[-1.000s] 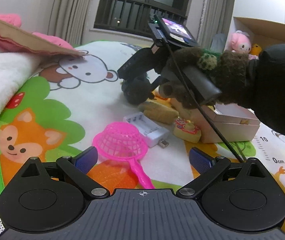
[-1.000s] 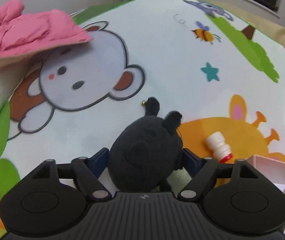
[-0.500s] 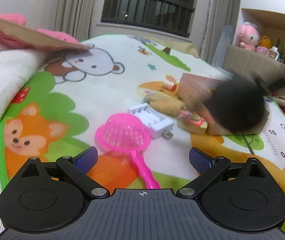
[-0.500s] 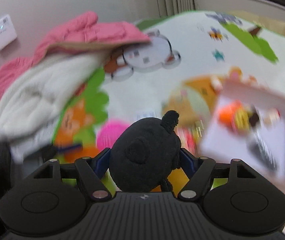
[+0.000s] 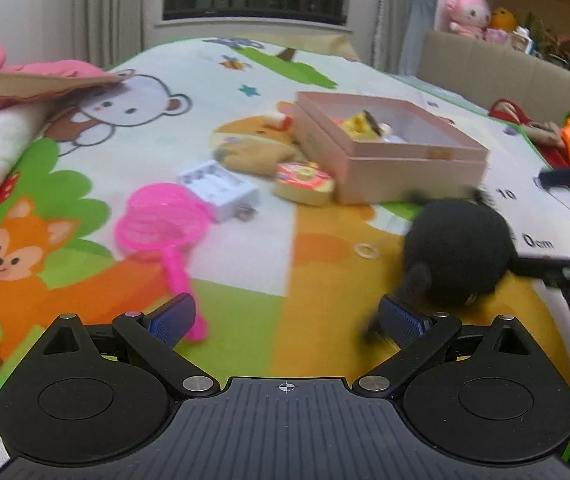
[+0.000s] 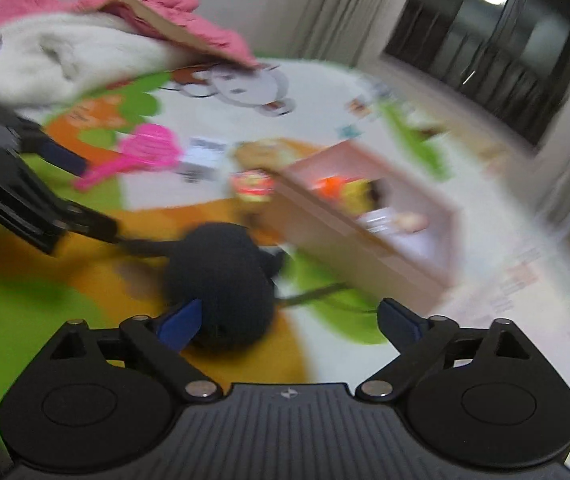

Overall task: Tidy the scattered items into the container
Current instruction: 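Grasp the pink mesh strainer with the left tool while the right tool lifts the black plush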

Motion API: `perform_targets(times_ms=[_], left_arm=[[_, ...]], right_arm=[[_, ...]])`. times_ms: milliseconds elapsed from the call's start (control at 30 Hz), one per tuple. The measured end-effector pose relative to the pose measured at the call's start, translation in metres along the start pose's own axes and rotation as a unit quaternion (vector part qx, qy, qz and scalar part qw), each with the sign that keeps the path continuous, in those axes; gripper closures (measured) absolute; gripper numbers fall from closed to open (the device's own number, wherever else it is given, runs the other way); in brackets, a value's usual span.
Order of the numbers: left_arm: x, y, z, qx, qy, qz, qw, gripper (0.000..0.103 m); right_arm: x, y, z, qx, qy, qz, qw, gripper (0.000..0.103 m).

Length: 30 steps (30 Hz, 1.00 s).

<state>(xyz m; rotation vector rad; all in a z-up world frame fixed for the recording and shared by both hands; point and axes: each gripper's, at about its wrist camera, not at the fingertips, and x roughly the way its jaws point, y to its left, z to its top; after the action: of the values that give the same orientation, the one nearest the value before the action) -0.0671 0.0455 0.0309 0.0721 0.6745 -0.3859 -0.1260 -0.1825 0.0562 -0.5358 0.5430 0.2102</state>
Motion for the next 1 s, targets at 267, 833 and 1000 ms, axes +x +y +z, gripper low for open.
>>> perform_targets(times_ms=[267,833,1000], left_arm=[[0.018,0.022,0.028,-0.006,-0.028,0.108,0.9938,0.003],[0.076,0.052,0.057,0.016,0.018,0.156,0.9874,0.024],[0.026,0.029,0.042,0.004,-0.016,0.1,0.9948,0.024]], right_arm=[[0.0,-0.04,-0.045,0.221,-0.026,0.072,0.972,0.0],[0.004,-0.018,-0.079,0.256,-0.027,0.104,0.961,0.0],[0.002,-0.012,-0.055,0.234,-0.046,0.118,0.964,0.0]])
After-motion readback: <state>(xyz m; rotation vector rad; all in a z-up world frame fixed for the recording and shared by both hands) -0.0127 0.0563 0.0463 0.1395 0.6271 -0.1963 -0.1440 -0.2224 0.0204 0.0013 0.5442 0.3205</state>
